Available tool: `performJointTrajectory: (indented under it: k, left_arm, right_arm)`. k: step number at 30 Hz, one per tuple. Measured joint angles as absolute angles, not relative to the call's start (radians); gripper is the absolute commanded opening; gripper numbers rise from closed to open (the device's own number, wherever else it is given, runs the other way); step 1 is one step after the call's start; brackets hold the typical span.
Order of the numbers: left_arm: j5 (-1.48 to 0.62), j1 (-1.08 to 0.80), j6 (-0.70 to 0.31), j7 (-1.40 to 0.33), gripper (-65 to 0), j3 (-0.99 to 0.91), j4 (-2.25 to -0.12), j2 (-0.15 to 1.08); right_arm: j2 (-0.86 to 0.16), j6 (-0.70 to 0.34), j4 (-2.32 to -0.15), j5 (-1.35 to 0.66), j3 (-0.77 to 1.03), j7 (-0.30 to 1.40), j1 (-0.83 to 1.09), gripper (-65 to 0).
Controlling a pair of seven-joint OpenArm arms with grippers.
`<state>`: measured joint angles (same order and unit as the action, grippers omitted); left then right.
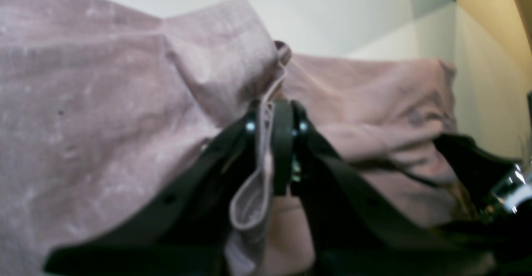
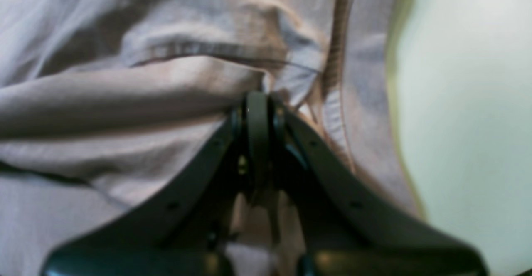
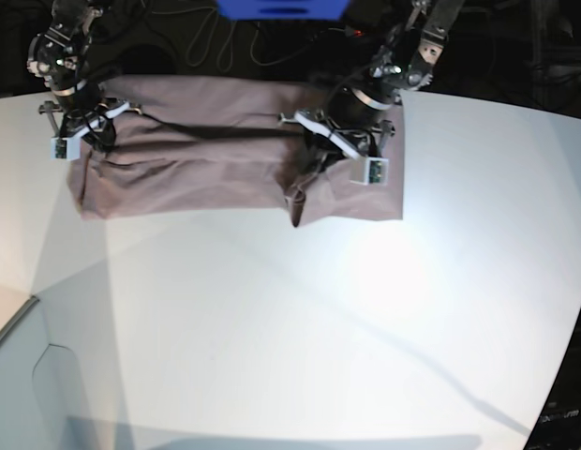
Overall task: Layout the t-shirt on the table in an organized manner, then fold the t-shirt properly
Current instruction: 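Carry the left gripper's end toward the right gripper, folding the strip in half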
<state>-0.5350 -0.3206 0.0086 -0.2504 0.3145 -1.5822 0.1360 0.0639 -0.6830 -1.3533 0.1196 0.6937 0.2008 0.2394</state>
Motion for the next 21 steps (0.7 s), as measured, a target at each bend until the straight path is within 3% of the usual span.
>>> performJointTrajectory:
  k: [21]
  left_arm:
    - [-0.369,-0.248,0.008,-0.254,-64.9,0.494,-1.532,0.154]
  right_arm:
    - [0.064,-0.683,-1.352,0.12,0.694,0.199,0.239,-65.0]
